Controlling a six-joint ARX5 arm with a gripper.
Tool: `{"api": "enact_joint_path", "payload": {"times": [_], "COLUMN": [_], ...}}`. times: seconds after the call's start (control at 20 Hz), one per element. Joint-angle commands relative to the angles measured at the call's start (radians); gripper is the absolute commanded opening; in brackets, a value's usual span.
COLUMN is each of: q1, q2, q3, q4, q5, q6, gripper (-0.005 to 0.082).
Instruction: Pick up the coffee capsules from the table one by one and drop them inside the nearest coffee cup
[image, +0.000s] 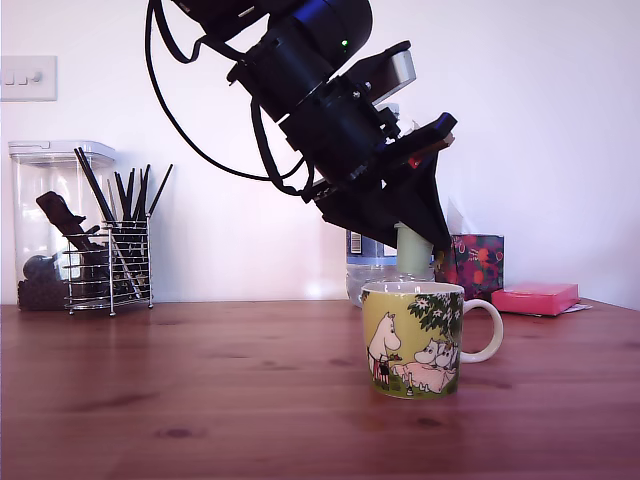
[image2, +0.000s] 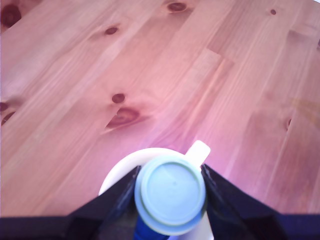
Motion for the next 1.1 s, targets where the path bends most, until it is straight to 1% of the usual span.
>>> {"api": "enact_joint_path", "payload": {"times": [0.0,0.1,0.15,0.4,0.45,0.5,0.65,0.7,0.75,1.05], "q1": [-0.001,-0.001,-0.001,-0.001,-0.001,-0.001,0.003,0.006,0.007,0.033], "q2": [0.035,0.035,0.035,0.035,0.035,0.035,0.029,0.029,0.026,-0.05], "q3": [0.003,0.003,0.003,0.003,0.003,0.003,0.003,0.003,0.003,-0.05], "q4": [-0.001,-0.01,-0.013,-0.013,-0.014,-0.014,-0.009,-0.005,0.007,0.104], "q5": [0.002,0.002,0.002,0.002,0.001,0.001,0.001,0.001,0.001,0.001], "q6": [0.006,0.024,0.024,0.024,0.024,0.024,0.024,0.024,0.027,0.031], "gripper": [0.0308,0.0461,0.0508,0.0492,0.0458,0.0383,0.0045,-0.0031,-0.0019,-0.0019]}}
